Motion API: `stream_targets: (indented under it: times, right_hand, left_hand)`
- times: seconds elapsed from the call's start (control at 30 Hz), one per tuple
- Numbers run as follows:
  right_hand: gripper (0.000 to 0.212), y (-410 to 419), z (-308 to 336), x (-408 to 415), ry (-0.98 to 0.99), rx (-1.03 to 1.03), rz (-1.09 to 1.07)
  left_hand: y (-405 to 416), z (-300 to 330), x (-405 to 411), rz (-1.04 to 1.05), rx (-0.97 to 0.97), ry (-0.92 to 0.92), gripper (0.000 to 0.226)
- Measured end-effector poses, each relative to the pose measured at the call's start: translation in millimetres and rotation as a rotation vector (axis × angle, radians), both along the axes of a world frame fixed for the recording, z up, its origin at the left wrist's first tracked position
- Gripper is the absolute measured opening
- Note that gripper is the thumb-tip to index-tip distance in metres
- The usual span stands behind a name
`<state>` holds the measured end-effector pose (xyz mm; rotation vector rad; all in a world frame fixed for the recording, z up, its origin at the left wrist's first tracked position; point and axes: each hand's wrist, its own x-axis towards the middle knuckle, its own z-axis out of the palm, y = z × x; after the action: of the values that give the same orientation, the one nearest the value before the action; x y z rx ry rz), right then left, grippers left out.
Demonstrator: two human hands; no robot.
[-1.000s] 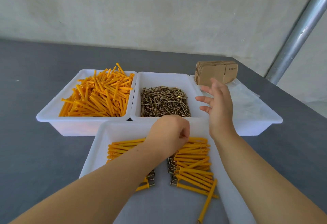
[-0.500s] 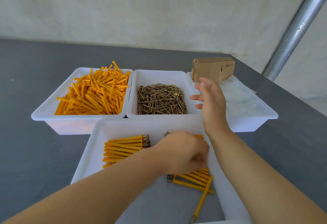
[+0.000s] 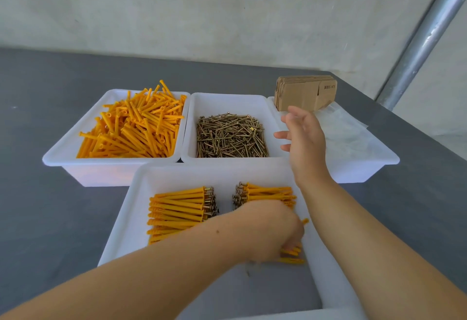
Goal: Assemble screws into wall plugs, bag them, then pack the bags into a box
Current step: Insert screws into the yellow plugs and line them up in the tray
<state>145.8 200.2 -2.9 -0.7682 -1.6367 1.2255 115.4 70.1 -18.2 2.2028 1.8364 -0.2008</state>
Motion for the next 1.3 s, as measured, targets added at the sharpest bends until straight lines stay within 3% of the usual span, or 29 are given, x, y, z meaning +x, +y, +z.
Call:
stream_targets:
  times: [0.2,0.43,0.57,0.77,1.0,1.17,1.3]
  right_hand:
    - [0.023,0,-1,-1,-0.004,0.007,-0.005]
    - [0.020,-1,0,0,0.004,-0.003,0.004]
    - [0.020,-1,0,0,0.006,-0.007,0.003]
    - [0.019,-2,-1,0,0.002,-0.003,0.011]
    - [0.016,-2,-2,0,-0.032,0.015,0.015]
    - [0.022,-1,-3,-2,-0.050,0.005,0.006]
    - [0.022,1,-8,-6,-0.106,0.065,0.023]
  left_hand:
    - [7,-3,-16,0.162,0.335,0.036,0.042]
    - [10,-8,-12,0.123,0.190,0.101,0.025]
    - [9,-13,-13,0.109,0.257,0.079,0.029]
    - [7,-6,-15,0.133,0.246,0.107,0.011]
    - [9,-7,-16,0.177,0.257,0.085,0.015]
    - [8,11,-46,0.333,0.612,-0.188,0.020]
    - [-4,26,-95,0.612,0.888,-0.207,0.016]
